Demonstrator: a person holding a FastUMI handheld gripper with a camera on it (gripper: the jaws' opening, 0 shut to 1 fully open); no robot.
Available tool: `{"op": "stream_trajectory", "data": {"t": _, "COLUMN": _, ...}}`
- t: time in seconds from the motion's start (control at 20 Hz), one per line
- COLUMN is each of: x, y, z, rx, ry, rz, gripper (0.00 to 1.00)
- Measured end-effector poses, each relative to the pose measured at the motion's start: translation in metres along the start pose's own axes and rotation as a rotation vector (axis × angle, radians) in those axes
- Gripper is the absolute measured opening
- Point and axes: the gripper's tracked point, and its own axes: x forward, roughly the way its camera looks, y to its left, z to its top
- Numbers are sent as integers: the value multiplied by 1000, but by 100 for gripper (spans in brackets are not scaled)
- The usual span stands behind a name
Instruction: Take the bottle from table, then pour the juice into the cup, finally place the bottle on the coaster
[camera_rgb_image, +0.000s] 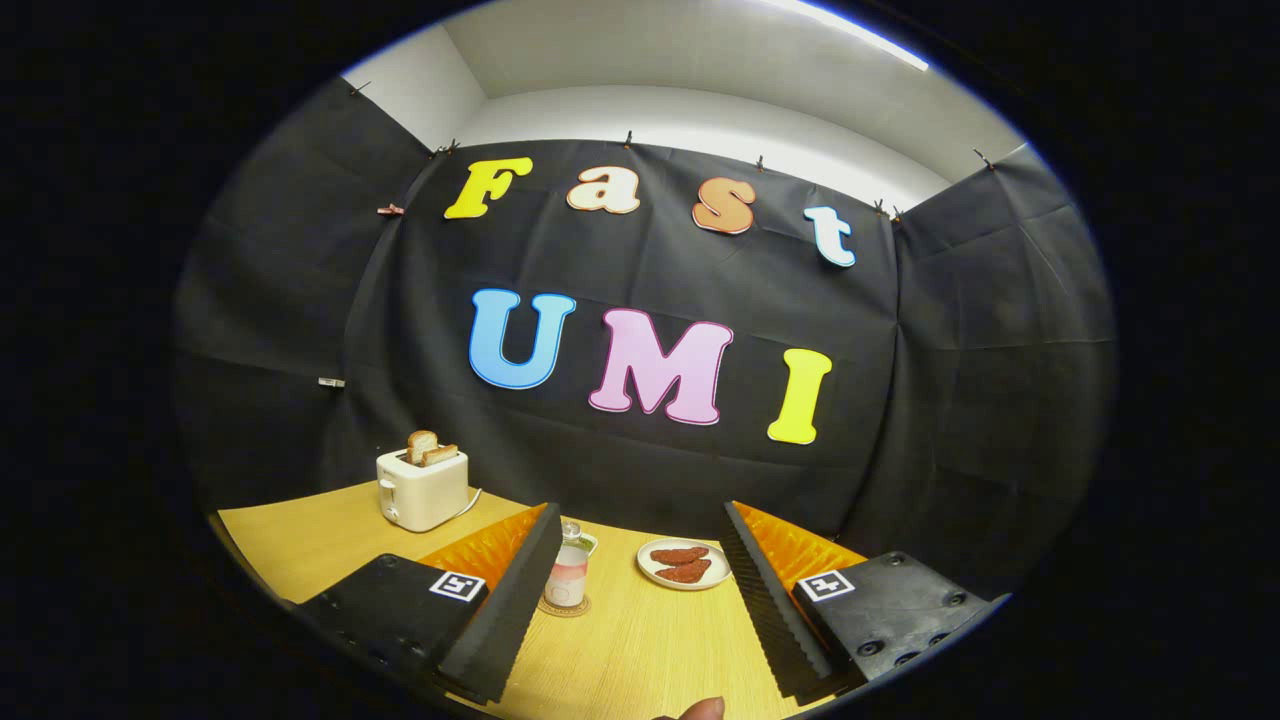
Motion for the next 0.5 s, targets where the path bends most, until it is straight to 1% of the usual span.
{"op": "stream_trajectory", "data": {"t": 0.3, "x": -3, "y": 5, "z": 0, "rx": 7, "ry": -5, "rz": 22, "gripper": 97}}
{"op": "stream_trajectory", "data": {"t": 0.4, "x": -6, "y": 10, "z": 2, "rx": 13, "ry": -9, "rz": 49, "gripper": 97}}
{"op": "stream_trajectory", "data": {"t": 0.5, "x": -6, "y": 14, "z": 3, "rx": -10, "ry": -9, "rz": 79, "gripper": 97}}
